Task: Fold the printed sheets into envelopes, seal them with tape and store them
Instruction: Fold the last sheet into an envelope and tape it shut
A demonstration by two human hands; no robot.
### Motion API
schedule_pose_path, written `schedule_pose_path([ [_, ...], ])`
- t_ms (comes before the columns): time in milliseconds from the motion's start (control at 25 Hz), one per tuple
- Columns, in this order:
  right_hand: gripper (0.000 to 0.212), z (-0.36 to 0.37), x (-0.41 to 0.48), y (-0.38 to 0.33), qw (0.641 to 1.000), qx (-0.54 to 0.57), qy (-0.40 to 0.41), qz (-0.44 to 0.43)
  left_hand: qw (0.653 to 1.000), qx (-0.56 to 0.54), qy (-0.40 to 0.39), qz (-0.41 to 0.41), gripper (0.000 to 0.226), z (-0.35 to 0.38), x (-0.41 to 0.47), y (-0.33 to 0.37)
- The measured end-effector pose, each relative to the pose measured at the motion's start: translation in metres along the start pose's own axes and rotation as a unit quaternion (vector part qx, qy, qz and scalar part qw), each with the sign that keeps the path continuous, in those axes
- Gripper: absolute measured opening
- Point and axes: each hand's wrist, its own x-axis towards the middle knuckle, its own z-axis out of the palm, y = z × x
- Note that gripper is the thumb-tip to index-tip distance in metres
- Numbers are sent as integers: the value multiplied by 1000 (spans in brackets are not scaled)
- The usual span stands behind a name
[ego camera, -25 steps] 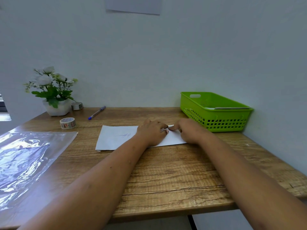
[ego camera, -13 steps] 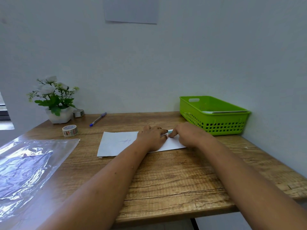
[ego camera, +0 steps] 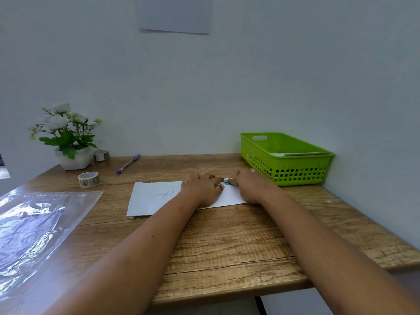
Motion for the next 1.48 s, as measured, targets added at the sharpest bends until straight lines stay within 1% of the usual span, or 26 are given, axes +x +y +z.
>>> schedule_pose_path([
  [80, 47, -4, -1, 1, 1000, 8, -4, -3, 1000, 5, 1, -6, 48, -1, 0, -2],
  [160, 45, -9, -7, 3, 997, 81, -7, 14, 1000, 13, 12, -3, 48, -1, -5, 1],
  [240, 39, -13, -15, 1, 986, 159, 17, 44, 999, 15, 44, 10, 47, -5, -10, 3],
  [280, 36, -17, -19, -3, 984, 168, 40, 54, 998, -2, 61, 1, 45, -11, -14, -2],
  [320, 34, -19, -23, -7, 983, 161, 64, 60, 996, -20, 82, -30, 42, -18, -17, -12],
  [400, 31, -24, -32, -21, 979, 168, 98, 60, 980, -24, 112, -166, 35, -33, -23, -50],
  [480, 26, -22, -39, -39, 975, 202, 83, 41, 947, -14, 80, -311, 38, -46, -40, -92],
  [520, 22, -20, -41, -49, 973, 219, 63, 30, 936, -28, 41, -349, 44, -50, -48, -106],
  [600, 20, -19, -46, -66, 969, 245, 31, 21, 935, -58, -12, -349, 52, -59, -63, -113],
  [640, 23, -22, -47, -73, 968, 248, 22, 19, 939, -73, -9, -335, 52, -63, -68, -109],
  [720, 33, -27, -54, -86, 966, 257, 8, 20, 944, -149, 45, -292, 39, -64, -76, -102],
  [760, 38, -29, -57, -91, 964, 266, 12, 26, 930, -227, 104, -270, 32, -62, -78, -101],
  [800, 42, -31, -60, -95, 960, 276, 20, 34, 902, -307, 177, -246, 31, -58, -81, -98],
  [840, 47, -32, -62, -98, 952, 302, 27, 46, 862, -378, 248, -230, 34, -55, -84, -94],
  [880, 53, -34, -63, -100, 932, 356, 27, 61, 818, -432, 310, -218, 37, -56, -88, -88],
  [920, 58, -36, -65, -103, 894, 441, 14, 75, 772, -476, 362, -214, 38, -57, -91, -81],
  [960, 64, -40, -68, -105, 837, 541, -7, 86, 726, -514, 403, -215, 39, -61, -94, -73],
  [1000, 68, -45, -71, -108, 770, 632, -24, 89, 678, -559, 425, -217, 40, -66, -97, -63],
  [1080, 73, -57, -69, -109, 652, 755, -19, 64, 595, -666, 408, -188, 43, -71, -100, -40],
  [1120, 75, -64, -65, -106, 609, 792, 3, 49, 566, -716, 376, -161, 44, -73, -102, -26],
  [1160, 78, -71, -60, -100, 580, 813, 30, 42, 549, -753, 337, -134, 44, -74, -106, -13],
  [1200, 81, -80, -56, -92, 574, 816, 57, 45, 548, -773, 300, -112, 43, -75, -108, -1],
  [1240, 83, -87, -52, -82, 591, 801, 82, 53, 559, -778, 270, -98, 39, -76, -107, 9],
  [1320, 83, -99, -50, -52, 644, 752, 113, 80, 597, -769, 214, -82, 30, -81, -100, 23],
  [1400, 84, -108, -53, -15, 667, 728, 118, 107, 629, -760, 146, -75, 22, -83, -87, 34],
  [1480, 86, -113, -52, 27, 678, 716, 97, 138, 646, -757, 80, -58, 17, -84, -69, 47],
])
